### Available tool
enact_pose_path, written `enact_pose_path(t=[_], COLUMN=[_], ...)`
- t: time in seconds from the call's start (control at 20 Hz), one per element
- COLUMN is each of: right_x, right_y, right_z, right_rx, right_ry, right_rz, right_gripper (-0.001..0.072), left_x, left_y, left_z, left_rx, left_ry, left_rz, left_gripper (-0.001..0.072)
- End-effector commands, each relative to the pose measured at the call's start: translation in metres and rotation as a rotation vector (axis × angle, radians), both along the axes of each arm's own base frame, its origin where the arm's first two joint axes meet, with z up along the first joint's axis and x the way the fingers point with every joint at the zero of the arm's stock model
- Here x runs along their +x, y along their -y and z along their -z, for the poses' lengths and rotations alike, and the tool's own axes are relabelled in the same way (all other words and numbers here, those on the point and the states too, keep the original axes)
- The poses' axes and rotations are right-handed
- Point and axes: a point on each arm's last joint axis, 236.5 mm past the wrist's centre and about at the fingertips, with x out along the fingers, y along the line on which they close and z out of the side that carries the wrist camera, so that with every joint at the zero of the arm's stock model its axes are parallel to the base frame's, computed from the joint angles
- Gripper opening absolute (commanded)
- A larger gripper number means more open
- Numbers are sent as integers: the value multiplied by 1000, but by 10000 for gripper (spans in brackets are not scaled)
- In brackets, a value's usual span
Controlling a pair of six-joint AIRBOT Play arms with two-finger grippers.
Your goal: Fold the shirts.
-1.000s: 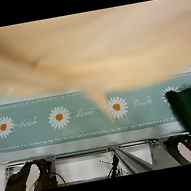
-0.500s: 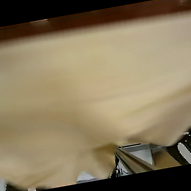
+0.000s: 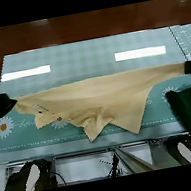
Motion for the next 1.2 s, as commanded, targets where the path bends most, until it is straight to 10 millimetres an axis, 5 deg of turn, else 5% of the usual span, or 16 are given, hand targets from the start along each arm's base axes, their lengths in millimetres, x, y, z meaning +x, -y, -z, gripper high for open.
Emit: enact_pose_path(t=[0.0, 0.15, 0.3, 0.35, 0.4, 0.45, 0.5, 0.6, 0.75, 0.85, 1.05, 1.15], right_x=[59, 97, 123, 131, 137, 143, 145, 136, 94, 64, 28, 21], right_y=[4, 2, -11, -17, -21, -21, -18, 3, 65, 87, 29, -3], right_z=[61, 97, 112, 110, 108, 103, 98, 86, 77, 90, 148, 154], right_rx=[-12, 56, 230, 291, 340, 377, 396, 372, 268, 306, 552, 659], right_ry=[-84, -204, -261, -253, -240, -218, -205, -230, -299, -317, -294, -285], right_rz=[-8, 23, 71, 83, 93, 106, 117, 141, 224, 323, 309, 249], right_gripper=[24, 24, 24, 25, 43, 284, 650, 628, 623, 622, 622, 622], left_x=[40, 75, 80, 78, 76, 72, 65, 43, -3, -27, -68, -84], left_y=[5, 6, 19, 23, 27, 32, 35, 27, -5, 4, 100, 124], left_z=[38, 49, 75, 82, 87, 90, 89, 87, 89, 96, 114, 128], left_rx=[-73, -130, -201, -210, -215, -216, -207, -153, -92, -184, -535, -585], left_ry=[13, 16, -79, -104, -124, -143, -162, -237, -388, -416, -403, -425], left_rz=[-29, -65, -56, -47, -38, -18, 28, 134, 178, 145, 260, 287], left_gripper=[24, 24, 30, 149, 493, 704, 704, 704, 703, 702, 703, 703])
